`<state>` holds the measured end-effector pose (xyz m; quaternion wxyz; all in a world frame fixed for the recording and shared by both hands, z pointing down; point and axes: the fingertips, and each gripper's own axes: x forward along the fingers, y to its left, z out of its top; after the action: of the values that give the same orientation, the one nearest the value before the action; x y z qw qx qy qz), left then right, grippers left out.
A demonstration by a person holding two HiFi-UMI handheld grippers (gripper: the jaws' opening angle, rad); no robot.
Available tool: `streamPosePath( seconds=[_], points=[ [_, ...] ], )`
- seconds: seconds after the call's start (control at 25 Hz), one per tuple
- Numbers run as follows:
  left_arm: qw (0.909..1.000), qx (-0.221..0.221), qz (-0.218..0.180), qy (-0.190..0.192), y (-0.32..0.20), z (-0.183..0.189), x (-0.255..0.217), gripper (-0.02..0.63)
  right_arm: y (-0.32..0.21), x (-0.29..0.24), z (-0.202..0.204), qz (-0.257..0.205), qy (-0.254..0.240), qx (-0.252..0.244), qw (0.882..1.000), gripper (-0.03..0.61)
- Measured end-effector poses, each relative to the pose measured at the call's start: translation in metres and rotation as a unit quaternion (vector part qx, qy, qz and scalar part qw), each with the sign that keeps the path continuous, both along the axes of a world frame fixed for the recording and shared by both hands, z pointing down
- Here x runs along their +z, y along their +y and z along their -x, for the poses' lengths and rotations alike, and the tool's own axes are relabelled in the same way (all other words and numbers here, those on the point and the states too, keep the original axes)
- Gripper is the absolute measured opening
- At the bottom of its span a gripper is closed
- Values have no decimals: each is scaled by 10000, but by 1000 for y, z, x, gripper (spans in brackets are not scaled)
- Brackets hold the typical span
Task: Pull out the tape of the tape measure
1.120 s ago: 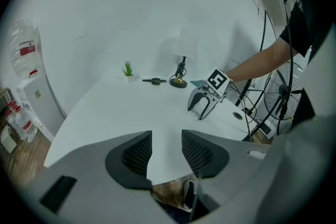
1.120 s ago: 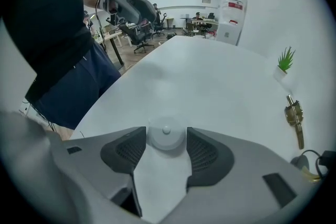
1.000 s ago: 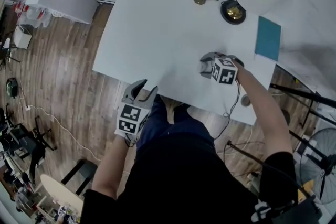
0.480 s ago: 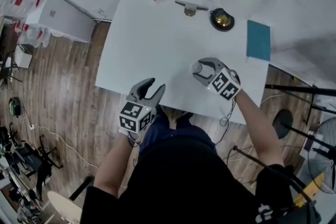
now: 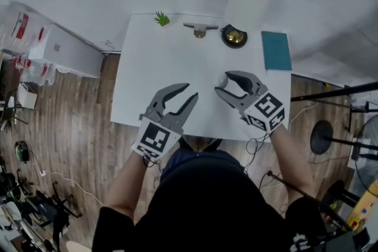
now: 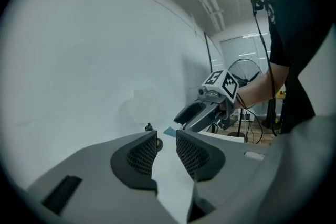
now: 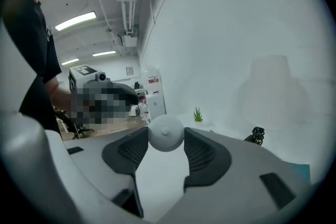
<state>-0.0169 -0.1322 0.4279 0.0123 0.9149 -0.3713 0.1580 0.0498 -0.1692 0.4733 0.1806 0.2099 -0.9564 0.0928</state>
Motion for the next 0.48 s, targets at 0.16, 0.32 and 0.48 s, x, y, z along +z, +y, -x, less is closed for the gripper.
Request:
streamPosePath(
  seconds=[0.16,0.32,0.48],
  points=[
    [9959,727,-536,-66,2,-25,-33,109,7,-33,1,290,-334,-84,9990,219],
    [9898,1157,-821,-156,5,-37,-47,84,13,-54,3,517,-535,-174,9971,219],
    [9852,1460,-845,-293,11,-41,-48,71,20,-62,6,537,-479,-287,9970,219]
  ],
)
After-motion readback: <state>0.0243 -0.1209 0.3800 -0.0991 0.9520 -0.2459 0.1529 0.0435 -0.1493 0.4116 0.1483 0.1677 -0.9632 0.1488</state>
